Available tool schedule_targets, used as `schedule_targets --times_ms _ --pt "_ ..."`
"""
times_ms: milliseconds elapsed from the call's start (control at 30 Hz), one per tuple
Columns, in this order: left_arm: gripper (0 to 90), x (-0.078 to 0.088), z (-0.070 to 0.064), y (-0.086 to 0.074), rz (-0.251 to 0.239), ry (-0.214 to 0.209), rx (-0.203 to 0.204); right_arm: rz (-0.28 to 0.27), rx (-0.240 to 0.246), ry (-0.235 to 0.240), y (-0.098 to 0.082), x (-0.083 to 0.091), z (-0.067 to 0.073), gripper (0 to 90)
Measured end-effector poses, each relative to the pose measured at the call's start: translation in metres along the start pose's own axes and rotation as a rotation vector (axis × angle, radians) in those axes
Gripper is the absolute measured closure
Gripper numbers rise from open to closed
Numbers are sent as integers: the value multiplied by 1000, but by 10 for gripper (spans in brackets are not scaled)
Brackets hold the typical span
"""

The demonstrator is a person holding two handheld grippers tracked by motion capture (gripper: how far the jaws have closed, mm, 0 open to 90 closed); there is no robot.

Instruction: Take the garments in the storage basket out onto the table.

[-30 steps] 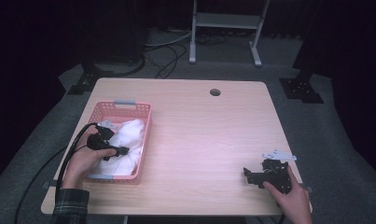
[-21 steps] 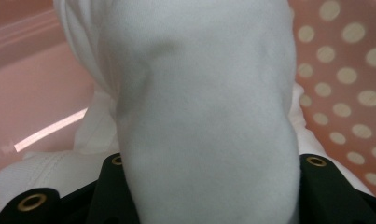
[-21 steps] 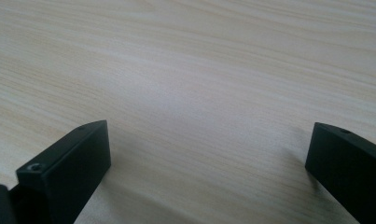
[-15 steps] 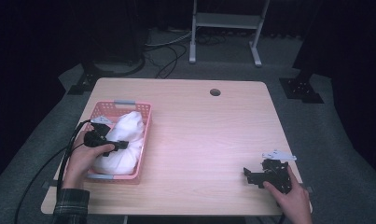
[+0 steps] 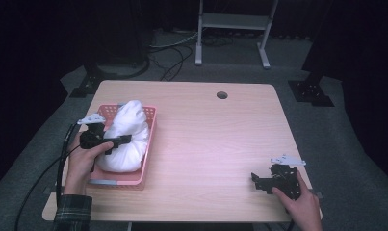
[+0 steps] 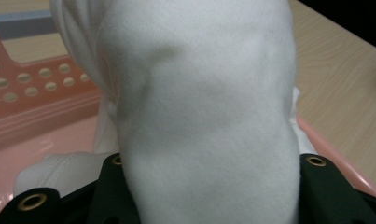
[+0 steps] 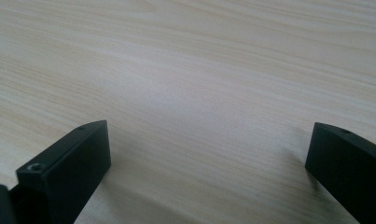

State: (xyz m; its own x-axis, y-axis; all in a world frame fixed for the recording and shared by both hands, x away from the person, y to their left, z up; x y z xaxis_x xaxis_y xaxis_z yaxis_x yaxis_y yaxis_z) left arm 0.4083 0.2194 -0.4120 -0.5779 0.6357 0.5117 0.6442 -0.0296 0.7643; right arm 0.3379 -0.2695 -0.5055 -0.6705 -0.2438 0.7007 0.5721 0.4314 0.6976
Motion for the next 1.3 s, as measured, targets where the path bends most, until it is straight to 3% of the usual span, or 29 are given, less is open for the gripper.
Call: schedule_targets --times_ms 267,600,733,1067,1300 --pt "527 11 -12 15 -121 -75 15 0 0 0 0 0 0 0" --pt "527 30 -26 35 -290 -82 -31 0 0 0 0 0 0 0" --pt "528 35 -31 39 -330 -95 -48 0 0 0 0 0 0 0" --pt "531 46 -45 54 -371 -118 -51 -1 1 0 0 0 0 0" --pt "530 44 -56 60 -370 -135 -48 -1 1 0 0 0 0 0"
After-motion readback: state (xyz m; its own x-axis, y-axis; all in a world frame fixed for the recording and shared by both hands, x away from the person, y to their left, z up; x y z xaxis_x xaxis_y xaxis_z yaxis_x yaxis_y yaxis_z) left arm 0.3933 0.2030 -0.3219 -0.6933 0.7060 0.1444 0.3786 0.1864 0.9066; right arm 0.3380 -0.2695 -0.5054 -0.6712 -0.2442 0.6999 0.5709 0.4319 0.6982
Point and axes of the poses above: each handheld gripper's, and its own axes: x roughly backward along the jaws, y roughly out of its top, z roughly to its left, the point moved 8 cm from there along -x, roughly forward along the jaws, and after that the axes turned 13 degrees about x, right-handed, at the moved point
